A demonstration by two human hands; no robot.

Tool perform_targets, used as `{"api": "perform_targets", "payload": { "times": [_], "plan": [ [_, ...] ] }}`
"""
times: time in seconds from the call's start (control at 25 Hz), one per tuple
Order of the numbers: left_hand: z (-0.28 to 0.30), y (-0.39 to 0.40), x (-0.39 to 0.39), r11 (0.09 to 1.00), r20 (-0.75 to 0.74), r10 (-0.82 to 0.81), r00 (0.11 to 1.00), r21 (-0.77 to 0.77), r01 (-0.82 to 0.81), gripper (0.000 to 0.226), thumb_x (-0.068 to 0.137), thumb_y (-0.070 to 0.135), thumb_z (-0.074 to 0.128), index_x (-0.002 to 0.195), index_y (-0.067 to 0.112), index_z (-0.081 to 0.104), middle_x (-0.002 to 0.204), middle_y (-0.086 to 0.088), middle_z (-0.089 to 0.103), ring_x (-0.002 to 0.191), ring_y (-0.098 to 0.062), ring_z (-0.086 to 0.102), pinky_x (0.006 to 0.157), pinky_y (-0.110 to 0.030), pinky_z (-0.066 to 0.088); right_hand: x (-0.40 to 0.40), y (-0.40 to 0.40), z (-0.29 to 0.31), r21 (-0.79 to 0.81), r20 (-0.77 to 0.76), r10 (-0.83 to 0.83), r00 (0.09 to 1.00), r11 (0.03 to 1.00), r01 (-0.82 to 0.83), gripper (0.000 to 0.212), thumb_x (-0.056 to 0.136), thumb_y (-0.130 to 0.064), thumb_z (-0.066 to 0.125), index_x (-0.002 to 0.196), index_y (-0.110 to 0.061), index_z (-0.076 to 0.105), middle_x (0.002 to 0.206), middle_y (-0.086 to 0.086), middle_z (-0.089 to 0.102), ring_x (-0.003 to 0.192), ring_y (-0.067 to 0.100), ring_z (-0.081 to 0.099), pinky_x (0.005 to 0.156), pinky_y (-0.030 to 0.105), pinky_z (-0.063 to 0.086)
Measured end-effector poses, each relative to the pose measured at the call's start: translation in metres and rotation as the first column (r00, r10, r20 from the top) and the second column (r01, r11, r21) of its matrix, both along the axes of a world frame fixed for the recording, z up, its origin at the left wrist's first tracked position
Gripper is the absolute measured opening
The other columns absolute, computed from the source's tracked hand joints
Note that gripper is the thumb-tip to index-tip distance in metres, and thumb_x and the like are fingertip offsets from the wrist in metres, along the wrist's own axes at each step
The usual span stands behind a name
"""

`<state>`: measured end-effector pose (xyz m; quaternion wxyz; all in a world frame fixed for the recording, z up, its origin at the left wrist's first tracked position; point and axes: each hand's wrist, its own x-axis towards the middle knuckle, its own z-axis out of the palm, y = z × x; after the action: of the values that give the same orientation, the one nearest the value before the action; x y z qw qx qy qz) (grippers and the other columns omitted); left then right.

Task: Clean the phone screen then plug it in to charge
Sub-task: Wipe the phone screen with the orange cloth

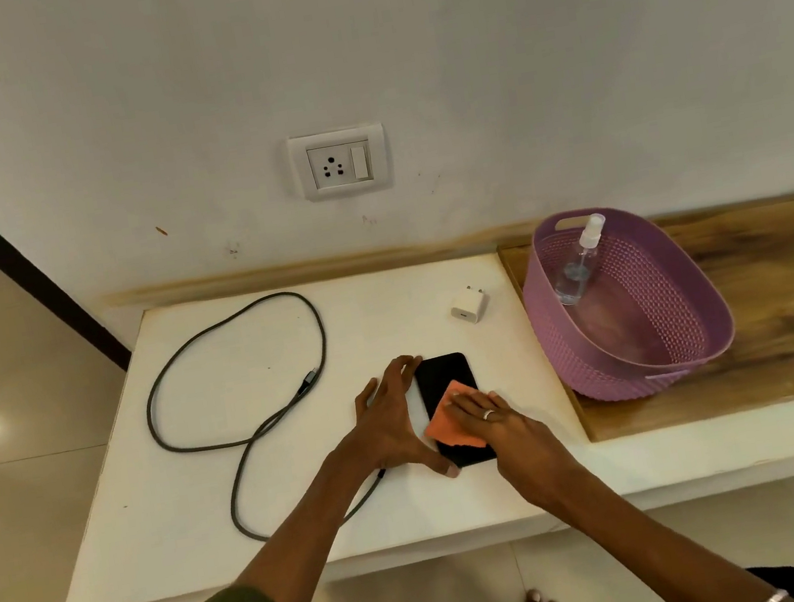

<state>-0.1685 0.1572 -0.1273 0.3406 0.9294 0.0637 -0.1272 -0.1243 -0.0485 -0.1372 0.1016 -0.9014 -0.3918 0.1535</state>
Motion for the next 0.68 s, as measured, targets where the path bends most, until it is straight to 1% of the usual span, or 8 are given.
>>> {"api": "perform_targets", "payload": {
  "times": [0.08, 0.2, 0.28, 0.36, 0.52, 0.56, 0.6, 0.68],
  "plan": [
    [0.001, 0.000, 0.001, 1.000, 0.005, -0.006, 1.000, 0.024, 0.006, 0.146, 0.035, 0.071, 0.084, 0.148, 0.040, -0.004, 0.156, 0.019, 0.002, 0.148, -0.016, 0.006, 0.113, -0.028, -0.005, 0.001, -0.007, 0.001, 0.012, 0.018, -0.131, 0.991, 0.991, 0.131, 0.082, 0.091, -0.002, 0.053, 0.151, -0.029, 0.005, 0.162, -0.005, 0.005, 0.149, 0.025, 0.008, 0.112, 0.035, 0.033],
    [0.000, -0.001, 0.000, 1.000, 0.010, 0.000, 1.000, 0.020, -0.001, 0.146, 0.035, 0.070, 0.085, 0.148, 0.039, -0.003, 0.155, 0.020, 0.002, 0.148, -0.016, 0.006, 0.112, -0.028, -0.005, -0.014, 0.002, 0.001, 0.070, 0.009, -0.201, 0.980, 0.977, 0.200, 0.075, 0.094, -0.007, 0.052, 0.152, -0.026, 0.007, 0.162, -0.003, 0.008, 0.147, 0.024, 0.016, 0.111, 0.031, 0.034],
    [0.000, -0.001, 0.000, 1.000, 0.010, 0.008, 1.000, -0.007, -0.007, 0.147, 0.035, 0.068, 0.087, 0.149, 0.038, -0.002, 0.156, 0.021, 0.001, 0.148, -0.014, 0.005, 0.114, -0.027, -0.006, -0.026, 0.013, -0.004, 0.073, -0.031, -0.134, 0.990, 0.988, 0.136, 0.072, 0.096, -0.010, 0.050, 0.152, -0.022, 0.008, 0.162, 0.000, 0.004, 0.148, 0.022, 0.014, 0.114, 0.028, 0.027],
    [-0.001, -0.001, 0.001, 1.000, 0.019, -0.003, 1.000, 0.003, 0.003, 0.149, 0.036, 0.064, 0.089, 0.151, 0.035, -0.002, 0.158, 0.018, 0.001, 0.149, -0.011, 0.005, 0.118, -0.028, -0.006, -0.035, 0.020, -0.007, 0.057, -0.061, -0.038, 0.997, 0.998, 0.041, 0.071, 0.094, -0.008, 0.051, 0.151, -0.018, 0.009, 0.161, 0.003, 0.004, 0.149, 0.022, 0.010, 0.117, 0.027, 0.020],
    [0.002, -0.002, 0.000, 1.000, 0.018, -0.003, 1.000, 0.008, 0.003, 0.147, 0.038, 0.064, 0.089, 0.151, 0.034, -0.001, 0.159, 0.014, 0.003, 0.149, -0.013, 0.005, 0.119, -0.031, -0.004, -0.021, 0.005, -0.008, 0.082, -0.012, 0.064, 0.998, 0.995, -0.063, 0.074, 0.091, -0.001, 0.053, 0.151, -0.019, 0.013, 0.160, 0.002, 0.010, 0.149, 0.022, 0.011, 0.114, 0.021, 0.006],
    [0.002, -0.001, -0.001, 1.000, 0.016, -0.007, 1.000, 0.011, 0.007, 0.147, 0.038, 0.066, 0.088, 0.150, 0.035, -0.002, 0.159, 0.015, 0.002, 0.149, -0.014, 0.004, 0.118, -0.031, -0.005, -0.014, -0.003, -0.009, 0.071, -0.008, 0.026, 1.000, 0.997, -0.025, 0.077, 0.091, -0.001, 0.053, 0.151, -0.022, 0.009, 0.161, -0.001, 0.009, 0.149, 0.021, 0.010, 0.115, 0.023, 0.010],
    [0.002, -0.001, -0.001, 1.000, 0.015, -0.012, 1.000, 0.019, 0.011, 0.148, 0.038, 0.067, 0.087, 0.150, 0.036, -0.003, 0.158, 0.016, 0.000, 0.149, -0.014, 0.004, 0.117, -0.030, -0.005, -0.010, -0.011, -0.010, 0.062, -0.004, -0.052, 0.999, 0.997, 0.052, 0.081, 0.091, 0.000, 0.053, 0.151, -0.025, 0.005, 0.161, -0.003, 0.008, 0.148, 0.022, 0.010, 0.115, 0.026, 0.020],
    [0.003, -0.001, -0.001, 0.999, 0.024, -0.018, 1.000, 0.034, 0.017, 0.147, 0.038, 0.068, 0.086, 0.150, 0.036, -0.004, 0.157, 0.017, 0.000, 0.148, -0.014, 0.004, 0.115, -0.029, -0.006, -0.008, -0.021, -0.010, 0.065, -0.007, -0.215, 0.977, 0.975, 0.215, 0.082, 0.090, 0.001, 0.053, 0.150, -0.028, 0.005, 0.160, -0.004, 0.016, 0.146, 0.024, 0.021, 0.106, 0.028, 0.038]
  ]
}}
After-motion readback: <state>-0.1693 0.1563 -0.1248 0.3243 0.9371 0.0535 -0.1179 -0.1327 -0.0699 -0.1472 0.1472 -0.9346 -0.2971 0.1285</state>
